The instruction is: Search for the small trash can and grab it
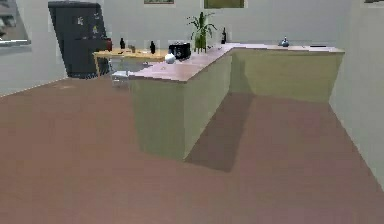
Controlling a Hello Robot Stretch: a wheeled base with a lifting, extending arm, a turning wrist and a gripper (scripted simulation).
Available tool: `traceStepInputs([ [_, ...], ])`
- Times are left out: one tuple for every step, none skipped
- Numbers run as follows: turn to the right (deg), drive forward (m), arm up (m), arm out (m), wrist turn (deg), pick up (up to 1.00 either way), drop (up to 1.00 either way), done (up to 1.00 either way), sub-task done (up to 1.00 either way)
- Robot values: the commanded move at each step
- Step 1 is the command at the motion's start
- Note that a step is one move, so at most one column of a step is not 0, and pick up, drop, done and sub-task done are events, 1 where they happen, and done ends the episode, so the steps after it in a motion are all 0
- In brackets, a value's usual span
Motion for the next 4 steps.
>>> traceStepInputs([
  [-45.0, 0.00, 0.00, 0.00, 0.0, 0.00, 0.00, 0.00, 0.00],
  [-21.0, 0.00, 0.00, 0.00, 0.0, 0.00, 0.00, 0.00, 0.00],
  [0.0, 0.80, 0.00, 0.00, 0.0, 0.00, 0.00, 0.00, 0.00],
  [-9.0, 0.00, 0.00, 0.00, 0.0, 0.00, 0.00, 0.00, 0.00],
])
